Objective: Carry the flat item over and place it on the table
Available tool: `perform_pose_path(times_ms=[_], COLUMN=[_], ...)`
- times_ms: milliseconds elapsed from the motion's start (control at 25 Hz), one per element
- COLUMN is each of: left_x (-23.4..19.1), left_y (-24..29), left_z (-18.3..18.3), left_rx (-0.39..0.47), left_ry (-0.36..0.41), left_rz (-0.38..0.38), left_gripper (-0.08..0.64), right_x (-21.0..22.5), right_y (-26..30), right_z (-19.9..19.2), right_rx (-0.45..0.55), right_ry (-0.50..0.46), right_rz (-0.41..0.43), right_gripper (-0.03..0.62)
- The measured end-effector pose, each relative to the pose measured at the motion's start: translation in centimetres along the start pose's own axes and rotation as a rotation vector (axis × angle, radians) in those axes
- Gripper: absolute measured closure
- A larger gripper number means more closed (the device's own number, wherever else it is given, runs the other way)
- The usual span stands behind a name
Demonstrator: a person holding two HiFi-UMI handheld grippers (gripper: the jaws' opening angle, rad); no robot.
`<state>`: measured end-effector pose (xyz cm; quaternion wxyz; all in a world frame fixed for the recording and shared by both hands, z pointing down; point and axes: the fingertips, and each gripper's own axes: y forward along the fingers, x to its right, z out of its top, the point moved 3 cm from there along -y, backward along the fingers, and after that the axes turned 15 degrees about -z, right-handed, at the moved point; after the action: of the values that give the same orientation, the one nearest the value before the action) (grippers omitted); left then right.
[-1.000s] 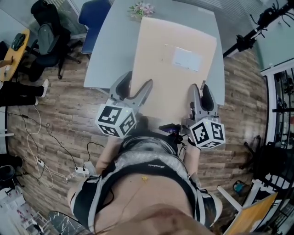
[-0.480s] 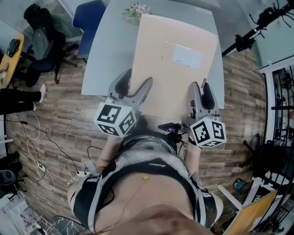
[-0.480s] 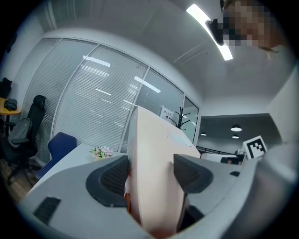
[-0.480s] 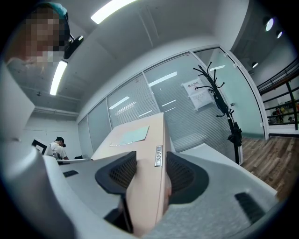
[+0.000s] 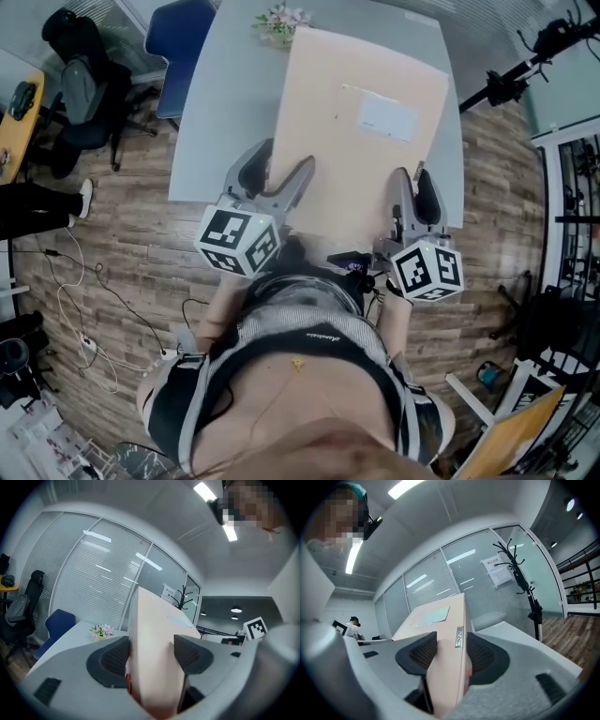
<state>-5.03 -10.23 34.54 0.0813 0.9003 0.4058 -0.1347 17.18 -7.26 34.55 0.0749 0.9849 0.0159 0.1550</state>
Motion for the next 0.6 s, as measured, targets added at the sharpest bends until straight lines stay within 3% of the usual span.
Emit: perform_pose_path(times_ms=[600], left_x=[-5.3], left_y=[0.1], left_z=[1.5], left_rx=[-0.005], left_ry=[0.003], left_rz=[-0.022], left_gripper=[0.267], right_x=[-3.7], right_y=[3.5], right_z=[-0.8], right_rx=[0.009], right_ry=[0.000], right_rz=[-0.022], right_gripper=[0.399])
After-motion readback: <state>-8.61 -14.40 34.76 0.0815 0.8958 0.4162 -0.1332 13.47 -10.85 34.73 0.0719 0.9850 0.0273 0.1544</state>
